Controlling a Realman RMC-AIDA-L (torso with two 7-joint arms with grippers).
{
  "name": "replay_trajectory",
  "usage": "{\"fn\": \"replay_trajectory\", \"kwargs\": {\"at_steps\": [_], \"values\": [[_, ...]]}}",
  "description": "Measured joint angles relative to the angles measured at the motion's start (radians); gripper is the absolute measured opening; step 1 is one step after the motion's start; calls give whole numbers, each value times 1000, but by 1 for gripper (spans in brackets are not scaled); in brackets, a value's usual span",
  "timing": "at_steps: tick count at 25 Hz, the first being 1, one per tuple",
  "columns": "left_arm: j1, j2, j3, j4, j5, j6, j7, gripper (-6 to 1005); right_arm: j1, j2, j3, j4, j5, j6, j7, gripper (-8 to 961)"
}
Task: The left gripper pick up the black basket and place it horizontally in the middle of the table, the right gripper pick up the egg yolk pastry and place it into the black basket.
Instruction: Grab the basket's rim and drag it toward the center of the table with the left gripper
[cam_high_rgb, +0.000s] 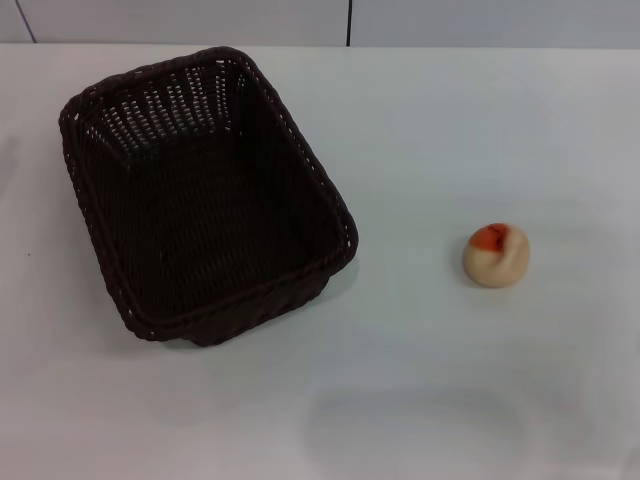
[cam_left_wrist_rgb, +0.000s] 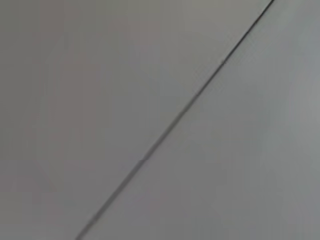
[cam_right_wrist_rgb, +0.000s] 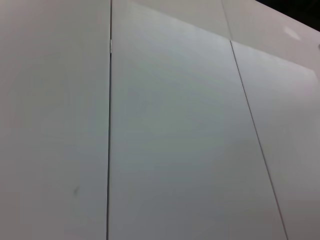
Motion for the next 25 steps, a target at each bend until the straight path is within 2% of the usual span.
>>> {"fn": "replay_trajectory", "kwargs": {"at_steps": [3, 5, 7, 8, 13, 19, 20, 21, 22, 25], "values": [[12, 1, 41, -191, 197, 81, -272, 663, 0, 0, 0, 0, 0, 0, 0, 522], [10, 2, 44, -271, 293, 92, -385, 663, 0, 0, 0, 1, 0, 0, 1, 522], [-5, 2, 45, -420, 515, 103, -613, 663, -1, 0, 0, 4, 0, 0, 1, 522], [-5, 2, 45, -420, 515, 103, -613, 663, -3, 1, 0, 5, 0, 0, 2, 522], [-59, 3, 61, -636, 870, 58, -888, 662, -9, 2, 0, 9, 0, 0, 7, 522], [-123, 1, 75, -788, 1104, -71, -1038, 662, -8, 2, -2, 10, 0, 12, 7, 522], [-138, 0, 109, -840, 1170, -110, -1094, 662, -6, 2, -2, 9, 0, 14, 7, 522], [-138, 0, 109, -840, 1170, -110, -1094, 662, -5, 1, -2, 8, 0, 16, 7, 522], [-143, -1, 161, -880, 1224, -137, -1150, 662, -4, 1, -2, 6, 0, 19, 7, 522], [-139, -2, 210, -913, 1254, -156, -1197, 662, 0, 0, -2, -2, 0, 30, 9, 522]]}}
